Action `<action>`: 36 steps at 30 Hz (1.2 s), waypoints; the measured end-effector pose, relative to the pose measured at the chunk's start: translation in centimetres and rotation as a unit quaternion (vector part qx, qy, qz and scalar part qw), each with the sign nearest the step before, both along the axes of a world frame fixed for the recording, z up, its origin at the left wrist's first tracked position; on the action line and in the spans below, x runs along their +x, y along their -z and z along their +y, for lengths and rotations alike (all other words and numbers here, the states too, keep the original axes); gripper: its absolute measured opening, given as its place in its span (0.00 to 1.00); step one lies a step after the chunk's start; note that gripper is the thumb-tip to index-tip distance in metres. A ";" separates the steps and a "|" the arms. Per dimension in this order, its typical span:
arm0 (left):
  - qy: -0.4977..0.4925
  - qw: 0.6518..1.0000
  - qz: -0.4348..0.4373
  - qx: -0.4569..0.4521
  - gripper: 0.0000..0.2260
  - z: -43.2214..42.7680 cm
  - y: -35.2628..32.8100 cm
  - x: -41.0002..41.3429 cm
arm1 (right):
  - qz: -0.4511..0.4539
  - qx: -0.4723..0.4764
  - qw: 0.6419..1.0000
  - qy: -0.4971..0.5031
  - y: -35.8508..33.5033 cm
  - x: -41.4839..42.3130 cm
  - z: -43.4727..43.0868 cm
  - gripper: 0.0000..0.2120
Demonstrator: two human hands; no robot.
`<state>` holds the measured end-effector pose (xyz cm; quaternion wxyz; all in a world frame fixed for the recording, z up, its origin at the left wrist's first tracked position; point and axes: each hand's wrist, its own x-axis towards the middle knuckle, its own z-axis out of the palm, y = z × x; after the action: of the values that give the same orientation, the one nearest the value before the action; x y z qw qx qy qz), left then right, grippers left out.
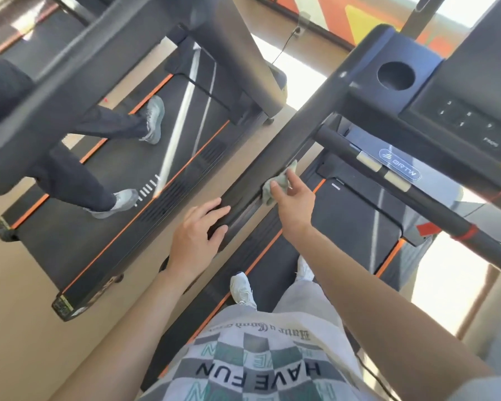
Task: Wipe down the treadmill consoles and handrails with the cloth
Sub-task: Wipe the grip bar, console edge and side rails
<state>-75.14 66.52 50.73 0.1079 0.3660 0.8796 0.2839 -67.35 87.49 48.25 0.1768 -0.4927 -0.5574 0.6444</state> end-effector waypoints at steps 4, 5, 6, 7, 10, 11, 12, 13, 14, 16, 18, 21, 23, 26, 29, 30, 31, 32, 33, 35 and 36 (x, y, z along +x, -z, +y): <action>-0.031 0.999 0.005 -0.020 0.16 -2.0 -0.2 0.0 | -0.014 0.006 1.000 0.002 0.7 -0.3 1.6 0.27; -0.040 0.999 0.007 -0.025 0.16 -2.8 -0.2 0.1 | -0.017 0.003 1.000 -0.001 1.0 -0.2 1.1 0.27; -0.051 0.998 0.010 -0.030 0.15 -3.6 -0.2 0.2 | -0.018 -0.003 1.000 -0.007 1.1 0.1 0.2 0.27; -0.061 0.997 0.012 -0.034 0.15 -4.4 -0.3 0.4 | -0.019 -0.010 1.000 -0.018 1.2 0.5 -1.1 0.27; -0.083 0.996 -0.013 -0.034 0.15 -5.9 -0.3 1.1 | -0.028 -0.031 0.998 -0.055 0.9 1.8 -5.8 0.28; -0.086 0.996 -0.026 -0.028 0.15 -6.1 -0.2 1.2 | -0.028 -0.025 0.997 -0.066 0.6 2.2 -7.4 0.29; -0.090 0.995 -0.035 -0.022 0.15 -6.2 -0.1 1.3 | -0.028 -0.010 0.997 -0.075 0.2 2.5 -8.9 0.29; -0.094 0.995 -0.041 -0.015 0.15 -6.1 0.0 1.3 | -0.029 0.013 0.996 -0.081 -0.2 2.7 -10.2 0.29; -0.097 0.994 -0.045 -0.009 0.15 -6.1 0.1 1.3 | -0.029 0.042 0.995 -0.083 -0.5 2.7 -11.2 0.28; -0.105 0.993 -0.057 0.001 0.14 -6.0 0.3 1.2 | -0.017 0.110 0.990 -0.082 -0.9 2.5 -12.0 0.26; -0.109 0.992 -0.056 0.005 0.14 -6.1 0.5 1.3 | -0.018 0.186 0.977 -0.103 -1.0 2.1 -11.3 0.26; -0.118 0.992 -0.052 0.008 0.14 -6.3 0.8 1.6 | -0.055 0.297 0.943 -0.144 -0.9 1.1 -7.5 0.27; -0.122 0.991 -0.057 0.012 0.14 -6.3 1.0 1.7 | -0.081 0.352 0.915 -0.178 -1.2 0.2 -4.4 0.26; -0.129 0.989 -0.064 0.017 0.17 -6.3 1.1 1.8 | -0.093 0.422 0.869 -0.242 -1.6 -0.5 -2.3 0.22; -0.129 0.989 -0.068 0.034 0.18 -6.6 1.1 1.8 | -0.045 0.521 0.800 -0.296 -1.4 0.1 -5.1 0.17; -0.131 0.988 -0.070 0.044 0.17 -6.8 1.1 1.7 | -0.019 0.562 0.766 -0.313 -1.0 0.6 -6.6 0.16; -0.135 0.987 -0.073 0.052 0.17 -7.1 1.1 1.6 | 0.006 0.590 0.736 -0.330 -0.6 1.1 -8.3 0.16; -0.138 0.986 -0.073 0.058 0.17 -7.5 1.1 1.6 | 0.024 0.605 0.716 -0.349 -0.1 1.6 -9.8 0.16; -0.137 0.986 -0.069 0.060 0.16 -7.9 1.1 1.7 | 0.035 0.609 0.703 -0.365 0.2 2.1 -11.3 0.16; -0.131 0.988 -0.061 0.059 0.16 -8.8 1.0 2.0 | 0.048 0.610 0.689 -0.389 0.9 2.9 -13.5 0.16; -0.131 0.988 -0.060 0.056 0.16 -9.0 1.0 2.2 | 0.054 0.613 0.681 -0.397 1.1 3.2 -13.9 0.16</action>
<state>-72.96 57.48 49.73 0.1018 0.2352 0.8948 0.3657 -64.19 73.55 47.18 0.1967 0.0288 -0.9607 0.1936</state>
